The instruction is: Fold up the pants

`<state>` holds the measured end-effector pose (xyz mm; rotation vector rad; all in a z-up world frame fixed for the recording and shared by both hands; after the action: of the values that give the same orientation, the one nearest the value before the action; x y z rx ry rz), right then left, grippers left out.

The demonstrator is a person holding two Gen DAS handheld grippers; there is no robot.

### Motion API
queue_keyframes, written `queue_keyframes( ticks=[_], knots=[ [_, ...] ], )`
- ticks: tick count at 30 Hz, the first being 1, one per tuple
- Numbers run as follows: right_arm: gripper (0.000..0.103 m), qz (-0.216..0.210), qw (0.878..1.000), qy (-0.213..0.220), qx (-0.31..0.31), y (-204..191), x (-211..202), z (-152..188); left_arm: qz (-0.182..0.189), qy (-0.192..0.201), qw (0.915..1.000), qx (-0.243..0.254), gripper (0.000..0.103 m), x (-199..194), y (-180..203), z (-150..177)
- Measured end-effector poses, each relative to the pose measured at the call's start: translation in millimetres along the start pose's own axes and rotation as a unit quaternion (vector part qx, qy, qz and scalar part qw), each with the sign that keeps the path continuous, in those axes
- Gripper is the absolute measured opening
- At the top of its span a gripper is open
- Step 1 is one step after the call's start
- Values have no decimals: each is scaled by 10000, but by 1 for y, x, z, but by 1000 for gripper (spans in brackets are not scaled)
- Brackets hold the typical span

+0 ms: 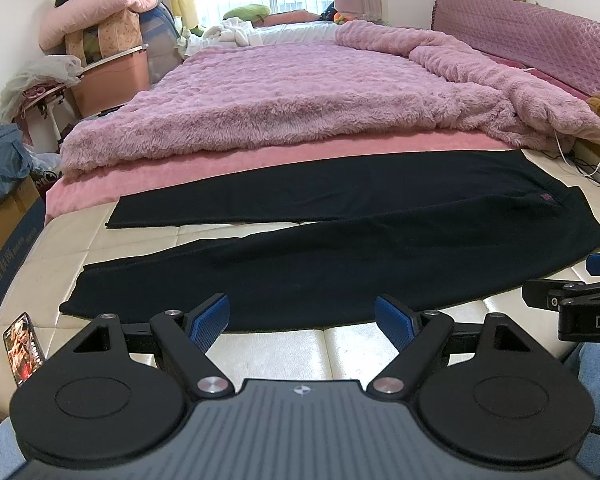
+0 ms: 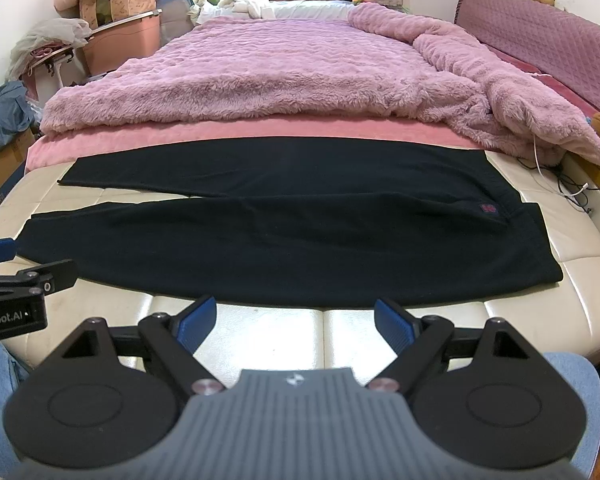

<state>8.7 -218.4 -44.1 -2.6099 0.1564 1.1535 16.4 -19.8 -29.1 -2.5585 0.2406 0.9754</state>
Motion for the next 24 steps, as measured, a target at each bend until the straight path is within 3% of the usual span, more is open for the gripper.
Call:
queue_keyframes(
  ticks=[12,20,24],
  knots=[
    [82,-41,10000,54,-10,4,7,-8,10,-78,9999,-65,95,10,-4,1],
    [82,-227,9964,801,-190,46,16,-40,64,-48,9999,139,84,43,-37,-7],
    [82,-68,9956,884,-319,78,32,-64,-6,35,9984,571,74,66,-53,-11]
  ],
)
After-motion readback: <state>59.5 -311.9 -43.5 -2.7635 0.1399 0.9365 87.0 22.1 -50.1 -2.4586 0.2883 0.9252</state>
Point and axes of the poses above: each gripper's, at about its wrist camera, not at the fingertips, and x roughly the way its jaws point, y to its right, z to its underside, the point moved 3 cm from there along x, roughly the way its jaws point, and after that the axes turned 15 degrees about x, right-handed, at the moved point
